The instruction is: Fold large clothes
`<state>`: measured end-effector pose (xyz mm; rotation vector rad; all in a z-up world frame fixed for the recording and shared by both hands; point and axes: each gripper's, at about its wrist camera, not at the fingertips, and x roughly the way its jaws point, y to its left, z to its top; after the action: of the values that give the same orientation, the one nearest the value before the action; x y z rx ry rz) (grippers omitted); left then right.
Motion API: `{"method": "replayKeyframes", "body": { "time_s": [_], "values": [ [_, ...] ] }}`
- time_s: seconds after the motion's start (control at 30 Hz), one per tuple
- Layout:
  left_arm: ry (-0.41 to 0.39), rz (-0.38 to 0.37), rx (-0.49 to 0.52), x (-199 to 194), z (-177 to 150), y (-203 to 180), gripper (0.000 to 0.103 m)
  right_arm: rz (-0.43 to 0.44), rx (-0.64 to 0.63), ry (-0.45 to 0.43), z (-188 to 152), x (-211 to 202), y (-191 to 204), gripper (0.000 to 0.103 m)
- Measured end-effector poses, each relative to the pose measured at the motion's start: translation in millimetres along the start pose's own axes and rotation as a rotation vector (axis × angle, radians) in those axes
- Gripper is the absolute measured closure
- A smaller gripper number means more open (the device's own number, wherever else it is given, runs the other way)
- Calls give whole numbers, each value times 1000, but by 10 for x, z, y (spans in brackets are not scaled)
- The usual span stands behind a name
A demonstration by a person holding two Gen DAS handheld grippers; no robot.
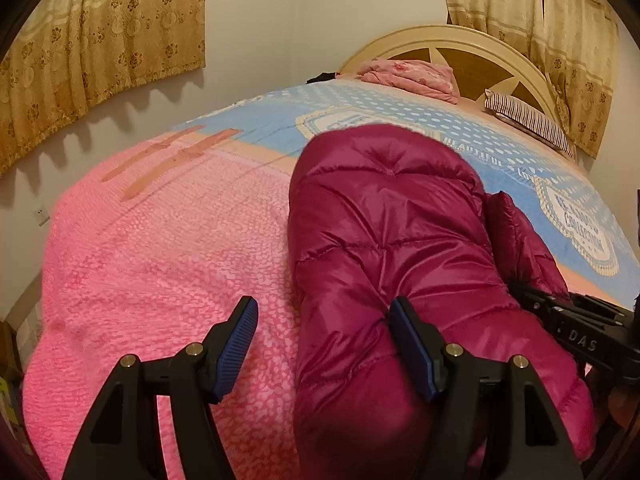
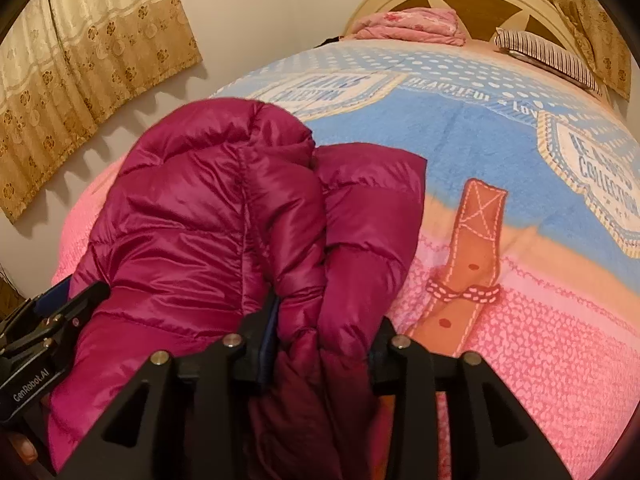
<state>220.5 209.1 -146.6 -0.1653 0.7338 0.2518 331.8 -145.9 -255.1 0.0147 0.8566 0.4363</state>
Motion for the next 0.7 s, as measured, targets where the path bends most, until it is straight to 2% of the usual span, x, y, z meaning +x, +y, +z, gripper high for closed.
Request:
{"method": "replayKeyframes", "body": {
  "time_s": [0.07,0.13,0.17,0.2,0.43,0.7],
  "values": [
    [-25,-7,9,-180,33,15,34,1,11,-12,7,-116,2,55],
    [-74,-4,32,-437,49,13,34,4,8,-40,0,-320,30,44],
    [-90,1,40,-524,47,19,34,-4,3,-73,-18,-472,59,32],
    [-115,5,50,-671,41,38,34,-15,0,-110,-50,-637,90,26],
    [-201,9,38,-1279,-6,245,32,-32,-26,-210,-300,-1304,288,26],
    [-239,-5,38,-1492,16,169,30,-28,-61,-278,-392,-1640,475,21]
  ]
}}
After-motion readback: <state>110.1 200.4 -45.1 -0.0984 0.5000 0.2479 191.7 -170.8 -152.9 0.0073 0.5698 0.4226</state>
